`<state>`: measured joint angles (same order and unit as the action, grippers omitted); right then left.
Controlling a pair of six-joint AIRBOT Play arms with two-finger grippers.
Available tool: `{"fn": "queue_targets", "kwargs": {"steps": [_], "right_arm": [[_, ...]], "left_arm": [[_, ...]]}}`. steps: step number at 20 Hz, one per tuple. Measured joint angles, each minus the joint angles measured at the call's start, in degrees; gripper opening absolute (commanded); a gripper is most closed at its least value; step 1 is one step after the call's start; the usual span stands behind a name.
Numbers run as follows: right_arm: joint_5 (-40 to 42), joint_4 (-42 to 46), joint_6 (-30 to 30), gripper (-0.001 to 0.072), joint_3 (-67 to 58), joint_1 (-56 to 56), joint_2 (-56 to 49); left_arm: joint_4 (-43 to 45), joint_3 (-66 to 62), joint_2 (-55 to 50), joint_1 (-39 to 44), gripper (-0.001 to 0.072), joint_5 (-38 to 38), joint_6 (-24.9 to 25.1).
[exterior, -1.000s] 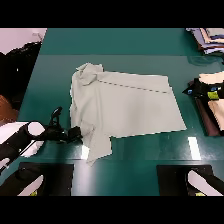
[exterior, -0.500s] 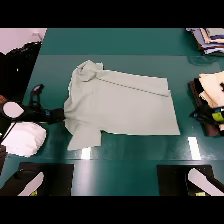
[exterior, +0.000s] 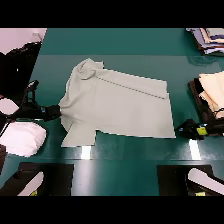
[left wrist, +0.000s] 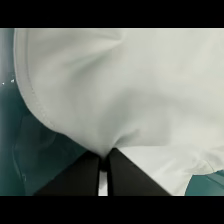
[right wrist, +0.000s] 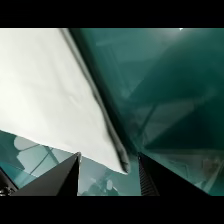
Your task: Fold the shirts.
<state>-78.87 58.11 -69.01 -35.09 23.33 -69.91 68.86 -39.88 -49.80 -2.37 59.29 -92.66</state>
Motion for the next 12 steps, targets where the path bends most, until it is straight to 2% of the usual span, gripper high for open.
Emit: {"fn": "queue_targets", "kwargs": {"steps": [1,3,4,5,6,12], "right_arm": [[0.22,-0.13,0.07,0.0429,0.24,-1.11,-0.24],[0.81,-0.24,0.24,0.0290,0.70,-3.65,-0.55],[1.03,-0.07,0.26,0.0285,0.87,-4.98,-0.70],[0.92,-0.11,0.33,0.0192,0.98,-6.23,-0.85],[1.05,0.15,0.48,0.0017,1.11,-7.54,-0.90],[0.81,0.46,0.48,0.0016,-2.29,-14.56,1.57]], "left_arm": [[0.02,-0.04,0.00,-0.04,0.0025,0.02,0.02],[0.09,-0.04,0.00,-0.09,0.0025,-0.02,0.07],[0.09,-0.07,0.00,-0.09,0.0025,0.00,0.09],[0.09,-0.07,0.00,-0.09,0.0025,0.04,0.09],[0.07,-0.09,0.00,-0.09,0.0025,0.31,0.11],[-0.02,-2.80,0.15,-0.09,0.0024,6.05,1.11]]}}
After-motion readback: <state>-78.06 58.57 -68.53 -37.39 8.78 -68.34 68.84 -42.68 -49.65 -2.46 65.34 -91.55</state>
